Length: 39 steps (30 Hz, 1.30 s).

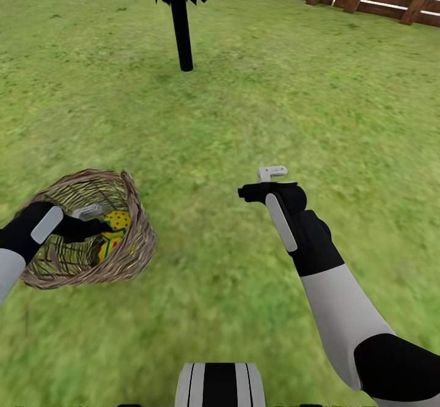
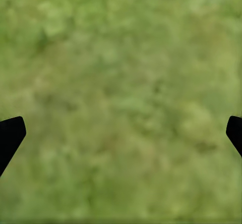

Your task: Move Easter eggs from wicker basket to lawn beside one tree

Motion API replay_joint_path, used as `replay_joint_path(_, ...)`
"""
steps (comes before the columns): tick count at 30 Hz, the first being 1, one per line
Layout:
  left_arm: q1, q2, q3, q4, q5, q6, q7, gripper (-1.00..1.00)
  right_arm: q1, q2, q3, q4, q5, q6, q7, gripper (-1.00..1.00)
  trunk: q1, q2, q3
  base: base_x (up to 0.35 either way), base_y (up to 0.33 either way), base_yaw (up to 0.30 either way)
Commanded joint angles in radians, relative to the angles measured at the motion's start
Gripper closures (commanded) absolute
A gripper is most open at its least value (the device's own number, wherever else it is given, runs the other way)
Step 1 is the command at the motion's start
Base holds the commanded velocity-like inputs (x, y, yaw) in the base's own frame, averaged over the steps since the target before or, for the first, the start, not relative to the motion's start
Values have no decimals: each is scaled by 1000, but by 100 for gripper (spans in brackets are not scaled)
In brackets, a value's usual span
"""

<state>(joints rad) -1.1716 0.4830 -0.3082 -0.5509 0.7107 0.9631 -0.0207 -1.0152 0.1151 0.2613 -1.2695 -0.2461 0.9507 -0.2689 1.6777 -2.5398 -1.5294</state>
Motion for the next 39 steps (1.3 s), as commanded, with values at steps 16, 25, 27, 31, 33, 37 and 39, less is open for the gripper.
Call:
replay_joint_path(16, 1, 24, -17, -2, 0, -20, -43, -100, 1, 0, 1, -1, -10, 3, -10, -100, 2, -2, -20, 0, 0, 0)
replay_joint_path(25, 1, 24, -20, -2, 1, -26, -68, -100, 1, -1, -1, -11, -10, 3, -10, -100, 3, -2, -32, 0, 0, 0)
replay_joint_path(27, 1, 23, -20, -2, 1, -29, -71, -100, 1, -1, 0, -19, -10, 3, -7, -100, 3, -2, -32, 0, 0, 0)
replay_joint_path(31, 1, 22, -20, -1, 1, -34, -75, -100, 1, 0, 2, -79, -9, 4, 7, -100, 3, -2, -32, 0, 0, 0)
replay_joint_path(33, 1, 21, -20, -1, 0, -35, -76, -100, 1, 1, 3, -131, -8, 5, 10, -100, 3, -2, -32, 0, 0, 0)
replay_joint_path(37, 1, 21, -20, -1, 1, -36, -78, -100, 1, 1, 4, -212, -5, 13, 10, -100, 5, -3, -43, 0, 0, 0)
replay_joint_path(39, 1, 21, -20, -1, 1, -35, -79, -100, 1, 0, 3, -242, -5, 17, 10, -100, 5, -3, -43, 0, 0, 0)
